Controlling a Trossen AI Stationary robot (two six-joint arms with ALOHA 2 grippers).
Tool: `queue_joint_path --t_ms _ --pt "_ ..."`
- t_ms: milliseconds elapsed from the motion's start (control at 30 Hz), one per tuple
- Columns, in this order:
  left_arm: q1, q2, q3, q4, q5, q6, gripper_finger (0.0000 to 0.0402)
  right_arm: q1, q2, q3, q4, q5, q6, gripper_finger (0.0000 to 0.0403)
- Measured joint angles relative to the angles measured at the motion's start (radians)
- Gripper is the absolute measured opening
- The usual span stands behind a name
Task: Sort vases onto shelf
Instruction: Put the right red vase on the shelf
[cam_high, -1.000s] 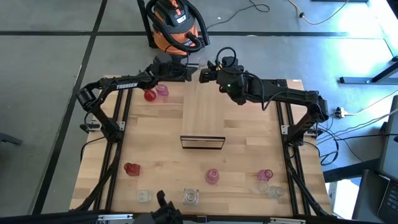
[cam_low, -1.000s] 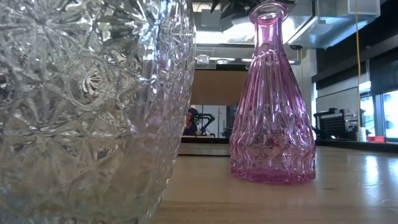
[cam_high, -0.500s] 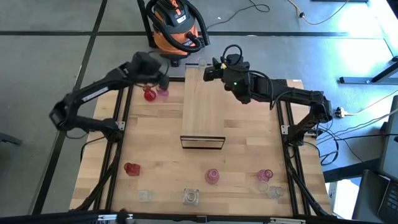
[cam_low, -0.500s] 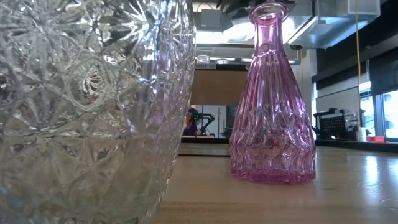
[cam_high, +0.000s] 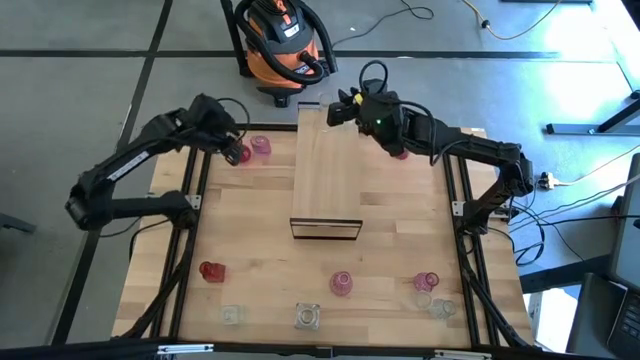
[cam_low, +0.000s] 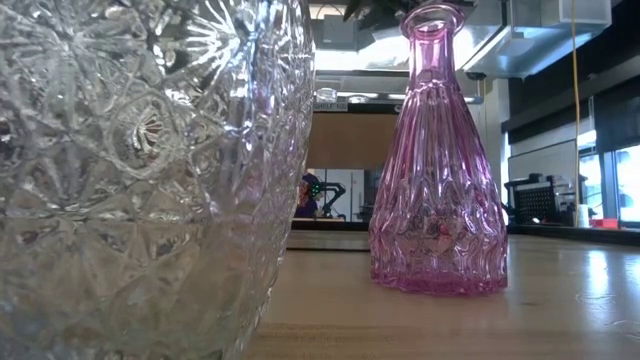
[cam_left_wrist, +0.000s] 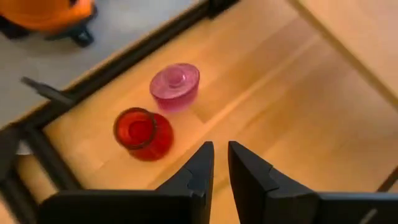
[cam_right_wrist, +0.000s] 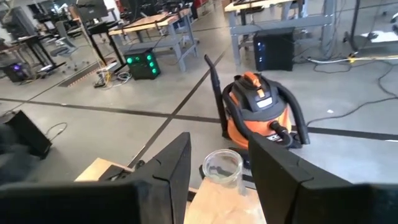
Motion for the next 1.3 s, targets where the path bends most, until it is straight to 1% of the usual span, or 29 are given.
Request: queue_joint_path --t_ms 67,133,233,333,433,500,667,867,1000,1100,1200,1300 --pt "0.045 0.050 0.000 0.006 -0.001 0.075 0.0041 0.002 0.000 0.000 0.006 -0.014 0.001 0.0144" --pt "0.071 0.120 0.000 0.030 -0.010 0.109 0.0048 0.003 0.000 0.000 0.006 -0.035 0.002 0.0144" --pt "0.128 0.203 -0.001 0.037 -0.002 0.145 0.0077 0.005 -0.002 0.000 0.001 -0.108 0.004 0.0144" --pt "0.194 0.264 0.001 0.041 0.014 0.193 0.0115 0.005 -0.006 0.000 0.002 -0.163 0.005 0.0144" --pt "0.225 0.292 0.000 0.038 0.008 0.212 0.0151 0.013 -0.010 0.000 -0.001 -0.176 0.016 0.0144" --pt "0.237 0.302 0.000 0.040 -0.028 0.206 0.0168 0.018 -0.011 0.000 -0.001 -0.161 0.016 0.0144" --pt "0.252 0.302 0.000 0.064 -0.034 0.215 0.0193 0.029 -0.011 0.000 -0.002 -0.151 0.015 0.0144" --pt "0.254 0.339 0.000 0.080 -0.048 0.211 0.0193 0.030 -0.011 0.000 -0.001 -0.151 0.016 0.0144" --pt "0.254 0.392 0.000 0.086 -0.079 0.191 0.0186 0.030 -0.011 0.000 0.000 -0.152 0.016 0.0144" --pt "0.254 0.432 0.000 0.092 -0.079 0.169 0.0179 0.030 -0.011 0.000 0.001 -0.162 0.028 0.0144" --pt "0.254 0.456 0.000 0.081 -0.075 0.169 0.0162 0.030 -0.011 0.000 0.001 -0.169 0.034 0.0144" --pt "0.254 0.460 0.000 0.048 -0.075 0.202 0.0126 0.030 -0.011 0.000 0.001 -0.170 0.035 0.0144"
